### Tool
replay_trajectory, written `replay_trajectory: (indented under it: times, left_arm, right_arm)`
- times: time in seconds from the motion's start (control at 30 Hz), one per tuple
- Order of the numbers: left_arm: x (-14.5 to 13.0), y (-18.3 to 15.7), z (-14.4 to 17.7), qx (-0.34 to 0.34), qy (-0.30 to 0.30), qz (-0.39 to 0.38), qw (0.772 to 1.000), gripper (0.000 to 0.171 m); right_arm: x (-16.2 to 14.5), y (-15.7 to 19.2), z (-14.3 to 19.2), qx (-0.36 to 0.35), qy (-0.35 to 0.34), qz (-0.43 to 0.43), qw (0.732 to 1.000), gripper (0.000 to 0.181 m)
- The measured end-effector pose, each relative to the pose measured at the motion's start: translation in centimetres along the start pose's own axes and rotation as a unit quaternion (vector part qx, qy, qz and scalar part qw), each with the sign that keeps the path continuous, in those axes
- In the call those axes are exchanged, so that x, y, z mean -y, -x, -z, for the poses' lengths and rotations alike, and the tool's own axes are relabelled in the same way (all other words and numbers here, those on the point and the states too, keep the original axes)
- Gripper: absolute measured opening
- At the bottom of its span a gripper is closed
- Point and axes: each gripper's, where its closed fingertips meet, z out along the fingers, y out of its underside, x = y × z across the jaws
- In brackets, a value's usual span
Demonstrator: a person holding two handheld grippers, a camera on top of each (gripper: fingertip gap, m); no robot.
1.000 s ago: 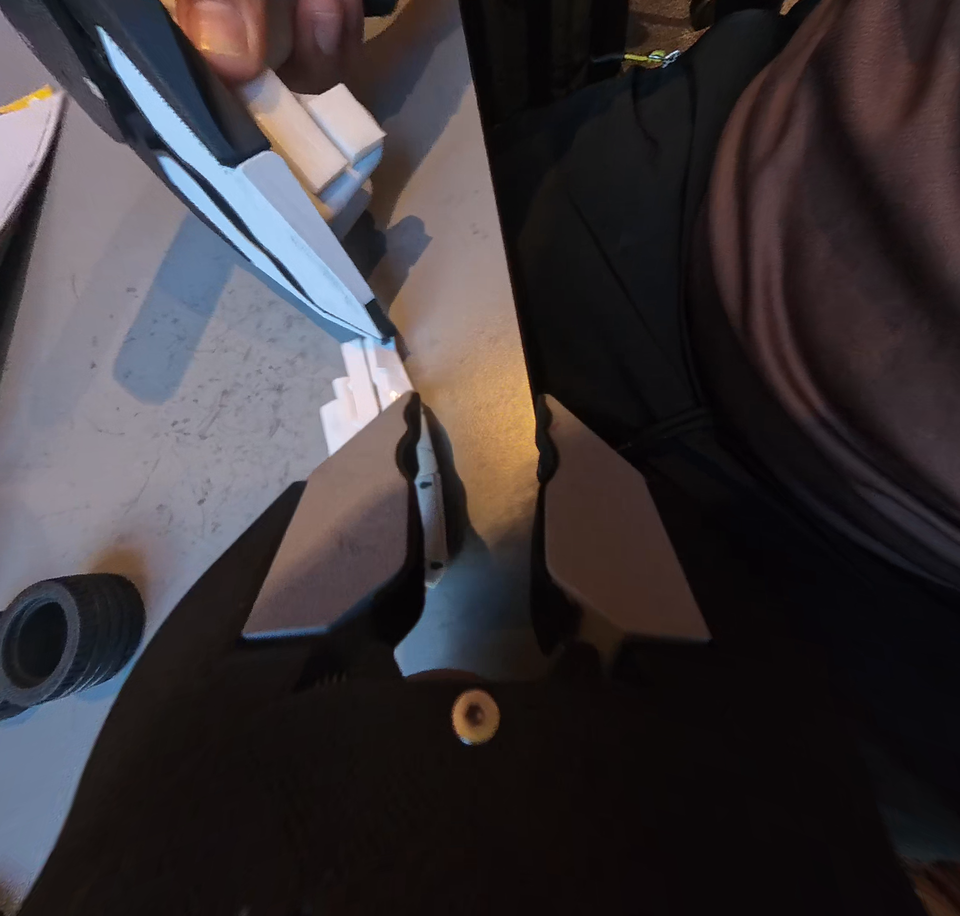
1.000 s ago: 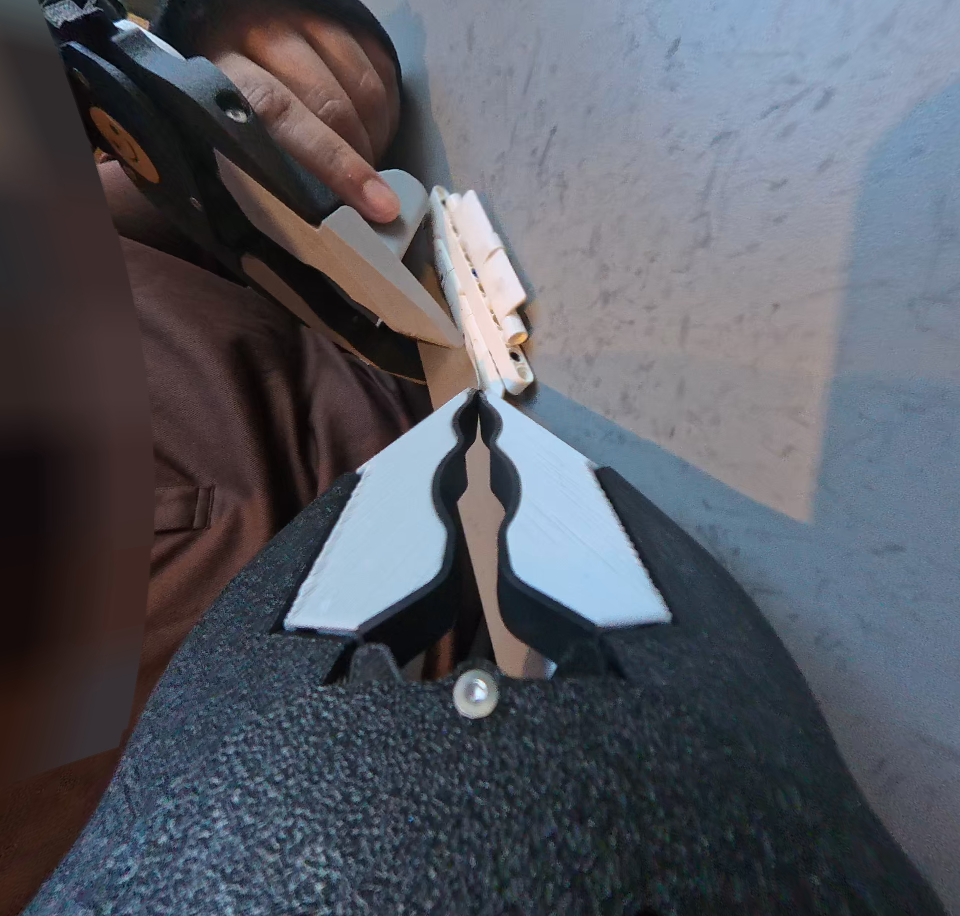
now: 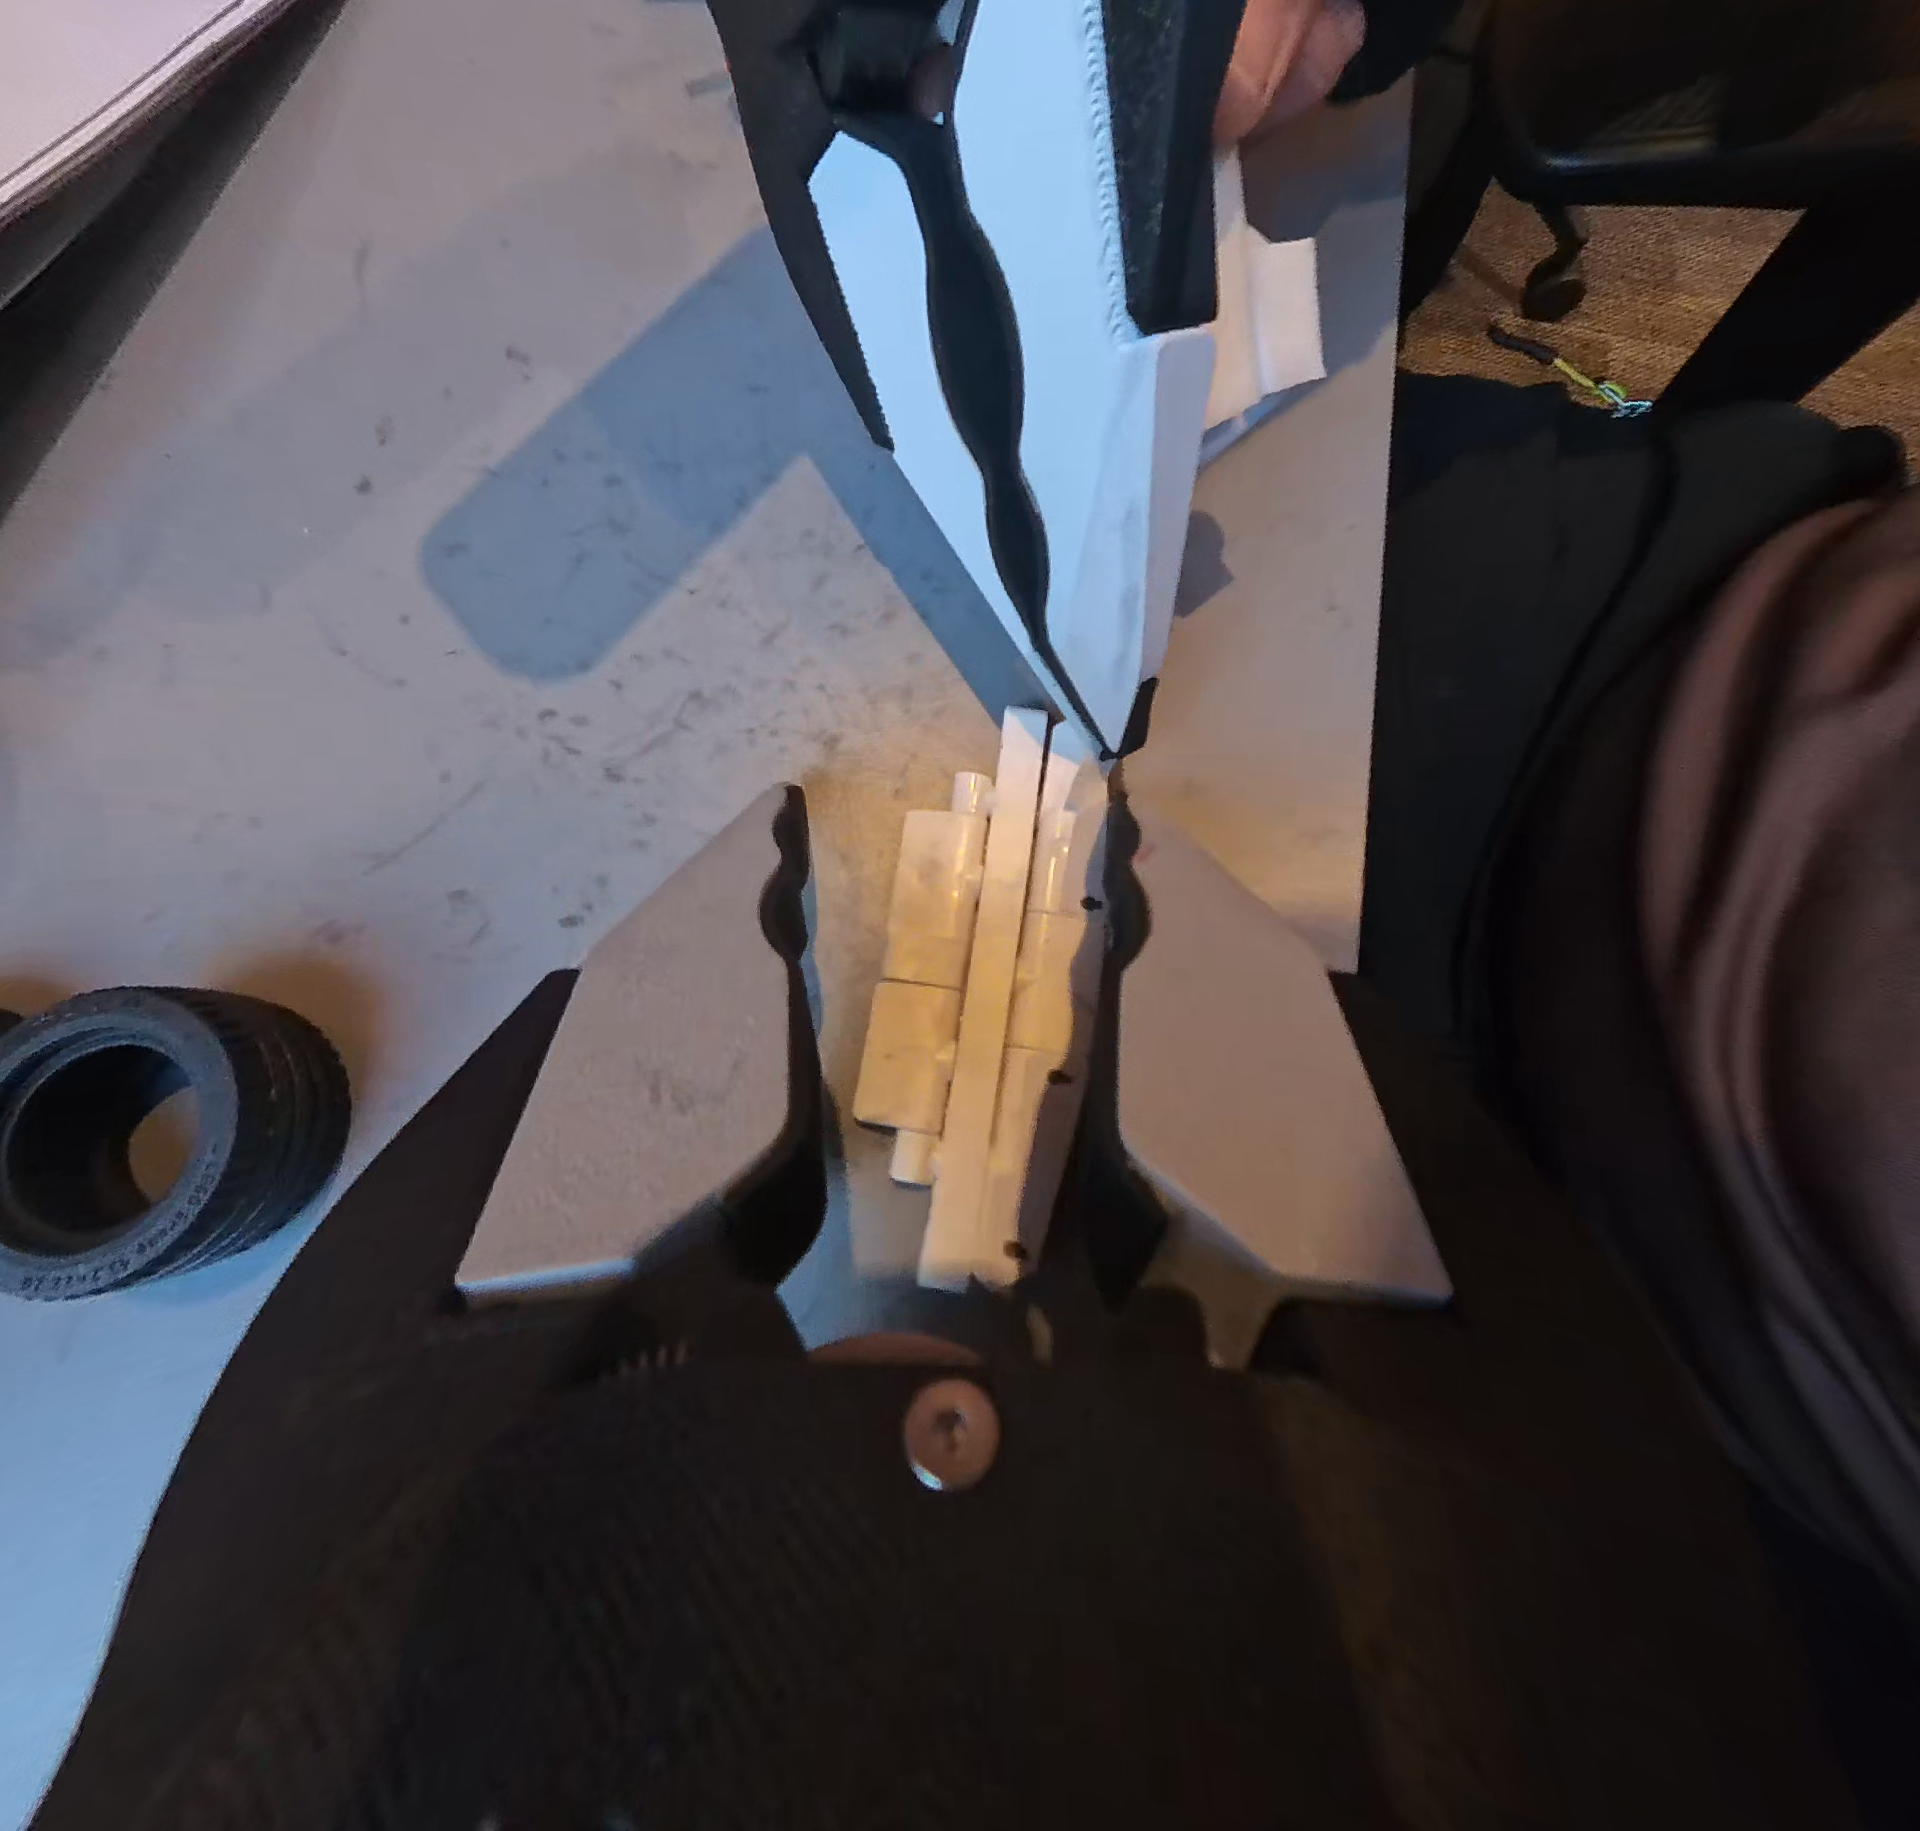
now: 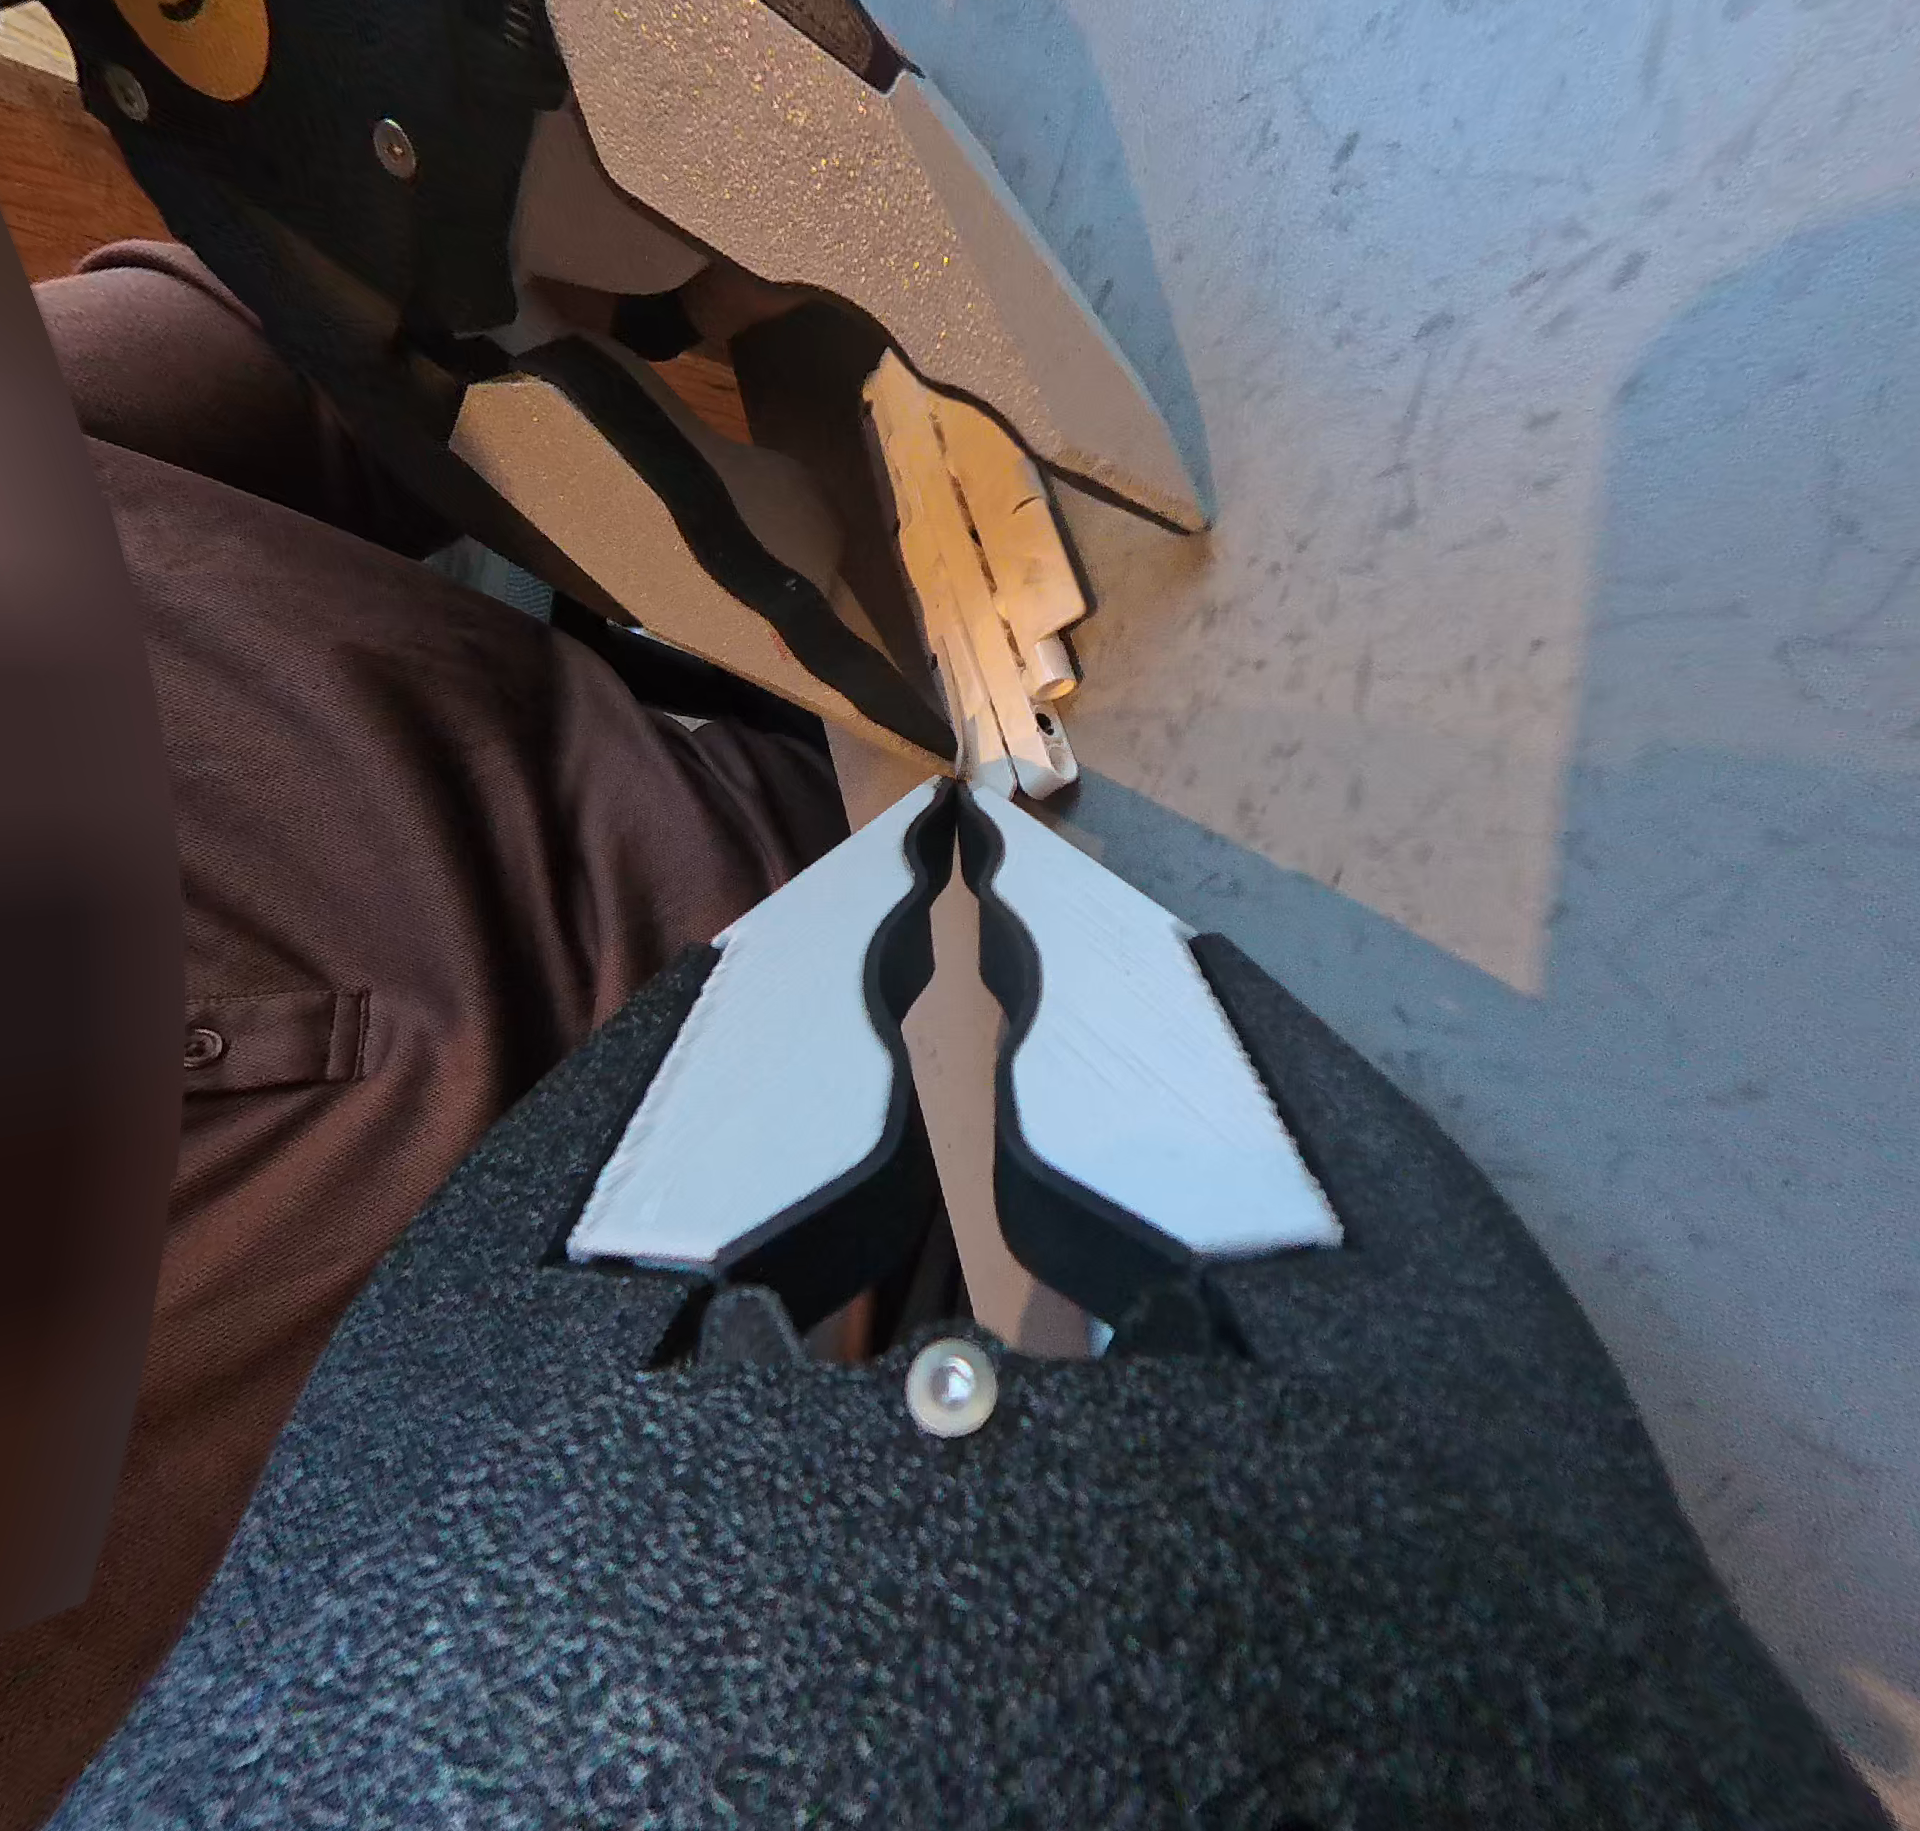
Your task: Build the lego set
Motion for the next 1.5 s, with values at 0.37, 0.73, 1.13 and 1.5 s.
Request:
replay_trajectory:
  times: [0.37, 0.73, 1.13, 1.5]
  left_arm:
    - [0.3, -0.8, 0.3, -0.081, -0.011, 0.051, 0.995, 0.04]
    - [0.2, -0.5, 0.2, -0.068, -0.009, 0.044, 0.997, 0.03]
    - [0.2, -0.7, 0.2, -0.041, -0.014, 0.012, 0.999, 0.027]
    - [0.2, -0.2, 0.6, 0.005, -0.017, -0.026, 1.0, 0.0]
  right_arm:
    - [0.0, 0.1, -0.1, 0.001, 0.001, 0.003, 1.0, 0.0]
    - [0.0, 0.1, -0.2, -0.002, 0.001, 0.006, 1.0, 0.0]
    - [0.0, -0.2, 0.1, -0.089, 0.003, 0.034, 0.995, 0.001]
    - [0.6, -0.7, 1.1, -0.171, -0.022, 0.066, 0.983, 0.013]
